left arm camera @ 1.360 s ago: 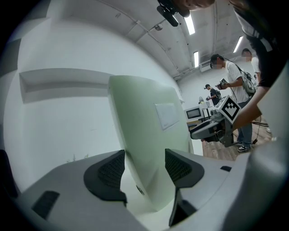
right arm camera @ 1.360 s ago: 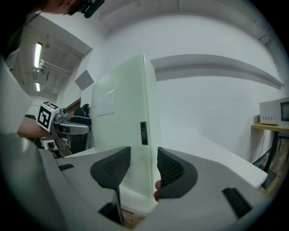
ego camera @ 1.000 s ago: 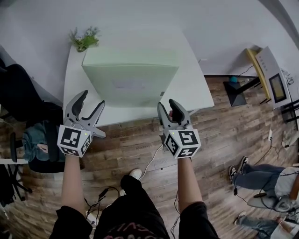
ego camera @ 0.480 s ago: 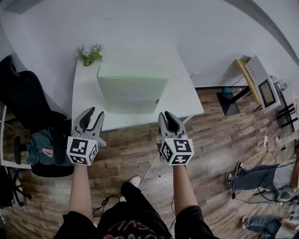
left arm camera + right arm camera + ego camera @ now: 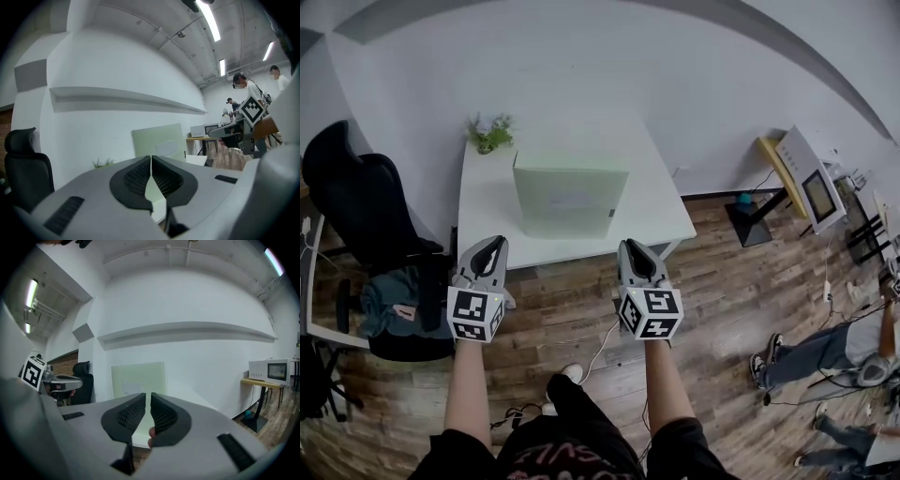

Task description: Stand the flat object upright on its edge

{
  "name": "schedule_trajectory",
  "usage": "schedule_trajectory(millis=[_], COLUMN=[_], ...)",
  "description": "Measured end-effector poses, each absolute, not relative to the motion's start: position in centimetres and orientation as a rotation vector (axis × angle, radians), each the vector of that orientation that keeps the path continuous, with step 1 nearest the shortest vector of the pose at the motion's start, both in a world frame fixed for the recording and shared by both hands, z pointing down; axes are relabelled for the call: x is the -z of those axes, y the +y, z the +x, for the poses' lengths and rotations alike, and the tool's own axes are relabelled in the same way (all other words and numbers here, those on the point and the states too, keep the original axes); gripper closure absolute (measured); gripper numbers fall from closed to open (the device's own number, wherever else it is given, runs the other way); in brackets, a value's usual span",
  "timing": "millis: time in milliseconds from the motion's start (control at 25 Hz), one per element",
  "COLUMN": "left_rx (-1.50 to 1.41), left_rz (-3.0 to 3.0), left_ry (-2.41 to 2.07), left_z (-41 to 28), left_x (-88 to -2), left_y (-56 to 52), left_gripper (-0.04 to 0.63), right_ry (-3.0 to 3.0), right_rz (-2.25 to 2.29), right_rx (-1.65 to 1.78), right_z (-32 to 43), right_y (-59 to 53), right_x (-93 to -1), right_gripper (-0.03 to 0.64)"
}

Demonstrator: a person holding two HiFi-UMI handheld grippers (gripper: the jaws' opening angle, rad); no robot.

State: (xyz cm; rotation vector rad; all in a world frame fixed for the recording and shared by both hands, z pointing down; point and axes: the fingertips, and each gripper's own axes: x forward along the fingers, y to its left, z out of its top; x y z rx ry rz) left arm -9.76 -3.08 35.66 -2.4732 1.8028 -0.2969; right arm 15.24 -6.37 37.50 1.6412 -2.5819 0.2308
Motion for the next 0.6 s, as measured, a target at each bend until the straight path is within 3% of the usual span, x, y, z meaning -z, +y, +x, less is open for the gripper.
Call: schedule_trajectory(millis=[600], left_rx=[0.242], left_rz=[-2.47], left_ry=[1.842], left_z=[-10.3], left_x=[-33.0], left_y=[1.8], left_gripper=[0.581], right_ry=[-2.573], right_rz=[1.687], right_rx=[-0.181], right_z=[15.6], right_y=[-1.6], right_x=[-33.9], right_gripper=[0.581])
